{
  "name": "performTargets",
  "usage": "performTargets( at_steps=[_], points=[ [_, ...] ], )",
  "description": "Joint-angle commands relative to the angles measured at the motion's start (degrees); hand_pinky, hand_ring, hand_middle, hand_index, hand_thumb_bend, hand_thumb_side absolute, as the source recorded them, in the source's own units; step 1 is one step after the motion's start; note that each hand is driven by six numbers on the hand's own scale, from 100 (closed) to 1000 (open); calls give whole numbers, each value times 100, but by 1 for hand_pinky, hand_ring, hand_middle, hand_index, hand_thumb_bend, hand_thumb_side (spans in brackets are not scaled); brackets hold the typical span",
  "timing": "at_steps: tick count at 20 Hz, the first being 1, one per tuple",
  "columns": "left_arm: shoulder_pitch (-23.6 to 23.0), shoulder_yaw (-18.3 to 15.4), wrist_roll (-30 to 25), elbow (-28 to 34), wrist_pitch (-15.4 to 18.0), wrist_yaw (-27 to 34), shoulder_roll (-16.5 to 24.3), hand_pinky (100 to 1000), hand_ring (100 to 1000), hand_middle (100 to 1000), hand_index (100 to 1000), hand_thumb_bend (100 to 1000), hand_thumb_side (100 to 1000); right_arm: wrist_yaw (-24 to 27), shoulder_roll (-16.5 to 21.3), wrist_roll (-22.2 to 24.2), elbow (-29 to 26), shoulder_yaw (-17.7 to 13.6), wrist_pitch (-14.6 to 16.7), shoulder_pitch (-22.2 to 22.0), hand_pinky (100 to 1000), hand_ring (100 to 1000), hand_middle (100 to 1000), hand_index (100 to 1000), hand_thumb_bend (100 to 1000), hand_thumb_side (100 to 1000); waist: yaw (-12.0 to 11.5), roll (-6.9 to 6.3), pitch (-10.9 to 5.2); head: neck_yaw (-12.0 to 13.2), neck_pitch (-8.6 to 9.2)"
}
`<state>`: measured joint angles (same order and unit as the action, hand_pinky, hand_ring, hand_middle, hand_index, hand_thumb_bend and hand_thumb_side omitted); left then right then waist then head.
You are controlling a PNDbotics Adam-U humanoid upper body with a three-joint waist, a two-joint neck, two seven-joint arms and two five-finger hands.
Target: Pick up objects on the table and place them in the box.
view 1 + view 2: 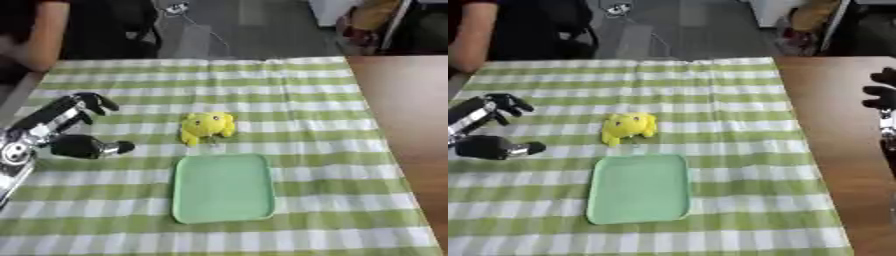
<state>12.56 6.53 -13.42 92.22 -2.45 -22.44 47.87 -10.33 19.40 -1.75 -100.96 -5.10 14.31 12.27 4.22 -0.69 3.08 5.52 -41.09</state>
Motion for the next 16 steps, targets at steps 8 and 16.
performTargets(
  at_steps=[8,16],
  points=[
    [738,353,-660,-81,223,-314,378,682,739,790,834,723,486,-15,147,26,-94,0,11,36,688,749,778,890,100,787,20,-19,-79,37,111],
    [1191,535,-993,-332,276,-243,373,682,725,764,829,707,502,-13,156,41,-83,10,10,14,688,748,779,891,100,786,26,-34,-97,41,108]
  ],
)
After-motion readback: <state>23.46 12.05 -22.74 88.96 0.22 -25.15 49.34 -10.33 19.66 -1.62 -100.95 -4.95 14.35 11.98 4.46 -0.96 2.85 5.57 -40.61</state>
